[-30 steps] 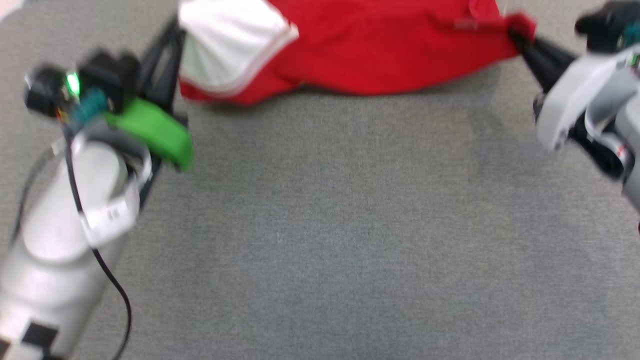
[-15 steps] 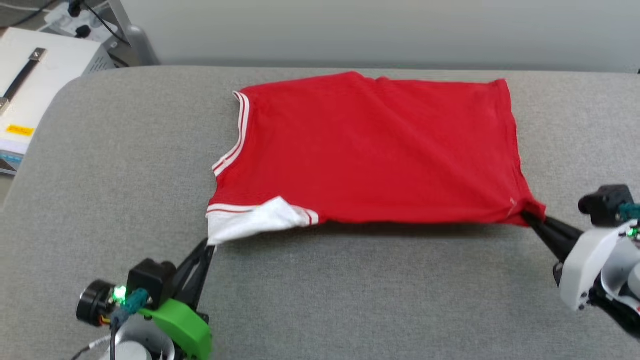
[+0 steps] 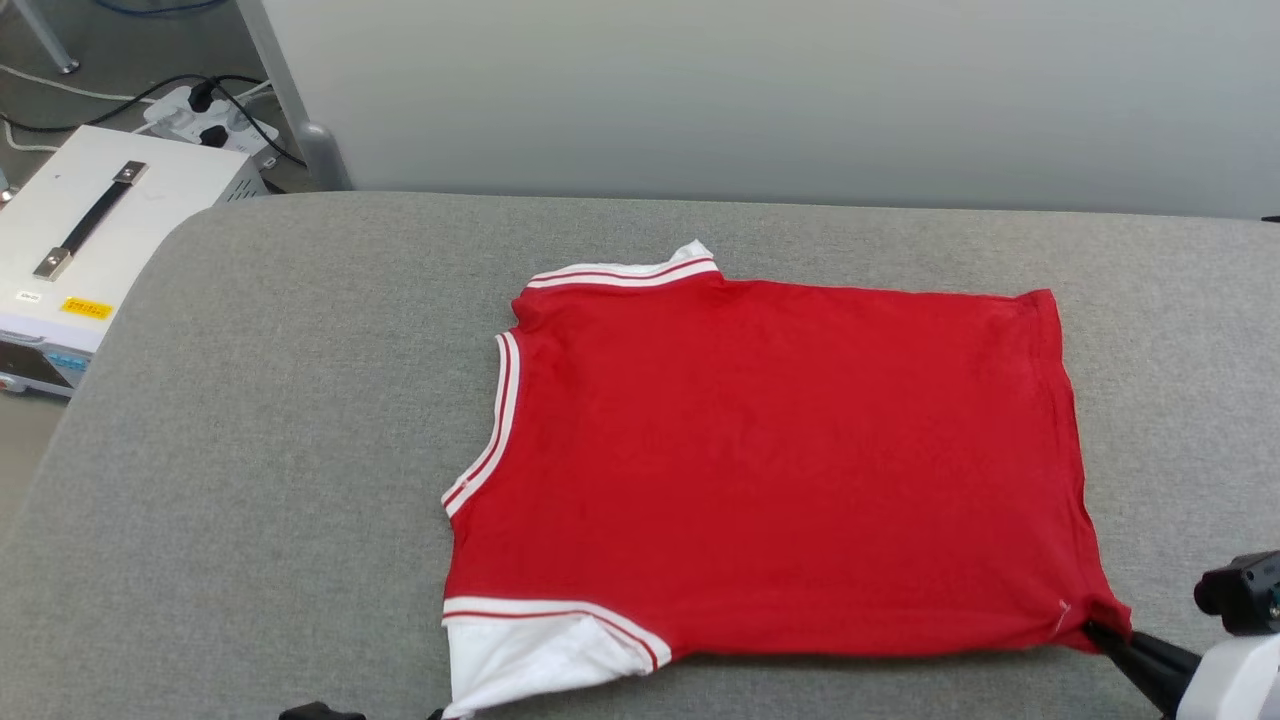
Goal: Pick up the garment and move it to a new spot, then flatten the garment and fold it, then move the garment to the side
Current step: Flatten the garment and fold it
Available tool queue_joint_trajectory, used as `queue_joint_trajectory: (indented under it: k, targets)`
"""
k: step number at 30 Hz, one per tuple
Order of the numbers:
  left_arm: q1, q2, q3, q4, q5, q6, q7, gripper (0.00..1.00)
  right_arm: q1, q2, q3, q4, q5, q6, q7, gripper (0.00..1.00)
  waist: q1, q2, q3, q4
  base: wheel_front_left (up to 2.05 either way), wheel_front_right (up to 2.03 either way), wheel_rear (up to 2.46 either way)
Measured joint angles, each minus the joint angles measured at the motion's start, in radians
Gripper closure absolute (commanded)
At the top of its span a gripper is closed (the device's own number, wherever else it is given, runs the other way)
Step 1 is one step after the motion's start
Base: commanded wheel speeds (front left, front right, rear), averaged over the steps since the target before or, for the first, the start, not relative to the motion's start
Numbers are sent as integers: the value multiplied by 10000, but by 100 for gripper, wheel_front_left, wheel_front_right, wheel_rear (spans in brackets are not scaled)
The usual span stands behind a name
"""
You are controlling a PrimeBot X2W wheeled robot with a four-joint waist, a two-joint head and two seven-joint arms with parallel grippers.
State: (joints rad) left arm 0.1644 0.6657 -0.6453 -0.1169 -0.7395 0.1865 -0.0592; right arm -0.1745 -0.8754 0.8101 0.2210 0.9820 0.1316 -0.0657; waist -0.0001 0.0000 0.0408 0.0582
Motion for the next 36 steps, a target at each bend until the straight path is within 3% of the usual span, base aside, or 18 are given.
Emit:
queue_joint_trajectory:
  k: [5, 10, 17, 23, 29, 36]
  targets:
    - [137, 54, -21, -90, -155, -21, 115, 100, 934, -44, -895, -562, -111, 0, 566, 100, 0, 0, 100, 12, 0, 0, 0]
    - [-153, 94, -27, 127, 96, -186, 15, 100, 1167, 364, -1735, -903, -447, 0, 1030, 100, 0, 0, 161, -59, 0, 0, 0]
    - [-2074, 194, 148, 533, 535, -725, 71, 100, 1220, 840, -2796, -1367, -742, 0, 1595, 100, 0, 0, 403, -123, 0, 0, 0]
    - [-3784, 100, 203, 1419, 830, -1440, 209, 100, 728, 1177, -3407, -1547, -849, 0, 1965, 100, 0, 0, 849, -297, 0, 0, 0]
    - [-5379, -111, 174, 2671, 940, -2209, 267, 100, -266, 1448, -3513, -1517, -999, 0, 2351, 100, 1, 0, 1406, -485, 0, 0, 0]
    - [-6701, -332, -155, 4128, 1317, -2811, 217, 100, -1727, 1743, -3014, -936, -1271, 0, 2742, 100, 2, 0, 2089, -683, 0, 0, 0]
